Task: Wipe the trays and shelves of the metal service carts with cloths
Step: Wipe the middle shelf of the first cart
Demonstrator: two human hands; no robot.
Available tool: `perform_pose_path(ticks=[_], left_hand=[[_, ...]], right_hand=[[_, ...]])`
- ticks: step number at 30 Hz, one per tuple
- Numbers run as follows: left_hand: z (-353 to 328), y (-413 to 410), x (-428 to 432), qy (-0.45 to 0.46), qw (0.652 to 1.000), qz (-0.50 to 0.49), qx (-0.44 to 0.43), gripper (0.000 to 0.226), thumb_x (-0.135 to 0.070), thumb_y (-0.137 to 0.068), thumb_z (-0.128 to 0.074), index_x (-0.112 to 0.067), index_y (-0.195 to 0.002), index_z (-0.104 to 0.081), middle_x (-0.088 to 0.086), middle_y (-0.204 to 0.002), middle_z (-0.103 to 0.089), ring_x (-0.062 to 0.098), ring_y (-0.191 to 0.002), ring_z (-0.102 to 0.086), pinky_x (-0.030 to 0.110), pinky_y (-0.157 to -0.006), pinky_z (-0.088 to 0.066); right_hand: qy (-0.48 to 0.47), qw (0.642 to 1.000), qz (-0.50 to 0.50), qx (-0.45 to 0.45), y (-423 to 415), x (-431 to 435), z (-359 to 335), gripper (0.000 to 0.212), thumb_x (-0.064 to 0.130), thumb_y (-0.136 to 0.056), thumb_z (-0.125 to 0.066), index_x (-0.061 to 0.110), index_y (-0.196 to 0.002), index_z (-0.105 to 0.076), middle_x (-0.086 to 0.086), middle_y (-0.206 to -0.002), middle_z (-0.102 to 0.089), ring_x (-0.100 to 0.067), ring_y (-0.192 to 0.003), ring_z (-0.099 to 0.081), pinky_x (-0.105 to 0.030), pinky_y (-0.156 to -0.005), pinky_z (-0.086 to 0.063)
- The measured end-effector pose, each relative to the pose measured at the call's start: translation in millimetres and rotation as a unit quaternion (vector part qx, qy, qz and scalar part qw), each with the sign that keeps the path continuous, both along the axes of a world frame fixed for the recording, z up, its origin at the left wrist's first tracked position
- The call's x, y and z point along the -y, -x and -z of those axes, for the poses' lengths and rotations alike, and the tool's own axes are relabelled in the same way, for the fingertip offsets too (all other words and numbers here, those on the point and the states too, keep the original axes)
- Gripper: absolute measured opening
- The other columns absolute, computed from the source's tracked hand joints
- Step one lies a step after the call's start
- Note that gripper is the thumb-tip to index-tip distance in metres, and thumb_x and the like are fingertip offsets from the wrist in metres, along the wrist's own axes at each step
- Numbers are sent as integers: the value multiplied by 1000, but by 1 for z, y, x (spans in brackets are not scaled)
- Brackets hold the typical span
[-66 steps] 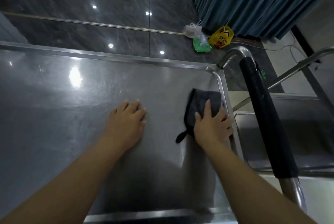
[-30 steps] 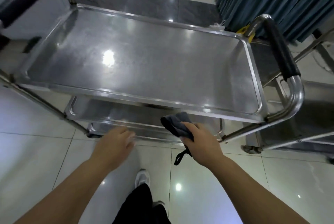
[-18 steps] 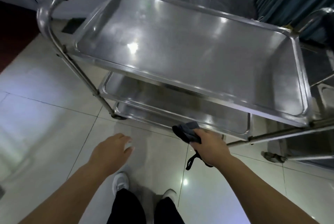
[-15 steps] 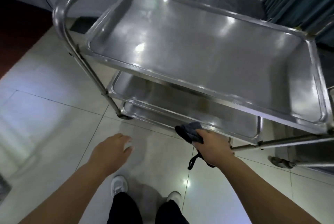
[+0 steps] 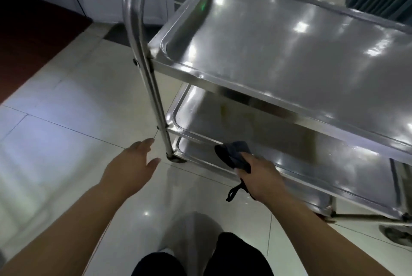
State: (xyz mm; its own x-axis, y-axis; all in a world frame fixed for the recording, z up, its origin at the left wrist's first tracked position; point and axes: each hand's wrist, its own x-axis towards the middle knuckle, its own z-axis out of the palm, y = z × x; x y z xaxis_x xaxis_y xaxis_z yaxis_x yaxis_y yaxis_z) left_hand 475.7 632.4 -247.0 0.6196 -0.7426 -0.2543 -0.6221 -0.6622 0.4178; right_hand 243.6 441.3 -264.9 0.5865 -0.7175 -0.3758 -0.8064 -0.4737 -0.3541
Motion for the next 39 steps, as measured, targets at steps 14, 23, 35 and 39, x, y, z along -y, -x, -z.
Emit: perform_pose_path(ticks=[14,23,35,39], left_hand=[[140,-66,88,375,926,-50,23,88,-31,-82,-68,-39,-142,-4,10,-148,-33,27,-124,-47,48,-96,-44],[188,-90,110,442,893,-44,65,90,-15,-91,-56,-48,-141,11,8,-142,-43,1,-100,-52,18,-73,-42],[188,-88,107,462,879,-30,111,94,-14,-90,-57,-50,-140,14,10,-137,-50,24,-111,-58,30,-85,-40],[189,-89,105,471,875,-21,107,92,-13,-90,-57,-50,-141,10,3,-132,-53,5,-105,-50,12,-81,-37]], right_hand=[[253,957,-87,110,-106,46,116,56,46,-91,-51,33,-143,-34,-8,-130,-53,-32,-113,-48,-40,-95,-37],[296,942,-156,2,-190,19,164,54,45,-97,-35,41,-148,-15,-18,-148,-27,-39,-126,-33,-48,-104,-27],[253,966,-36,-40,-228,98,164,49,42,-99,-27,47,-145,-13,-10,-154,-13,-41,-131,-19,-56,-104,-18],[283,939,-187,56,-249,67,174,46,42,-96,-33,51,-141,-22,-4,-154,-17,-35,-123,-23,-53,-99,-23]])
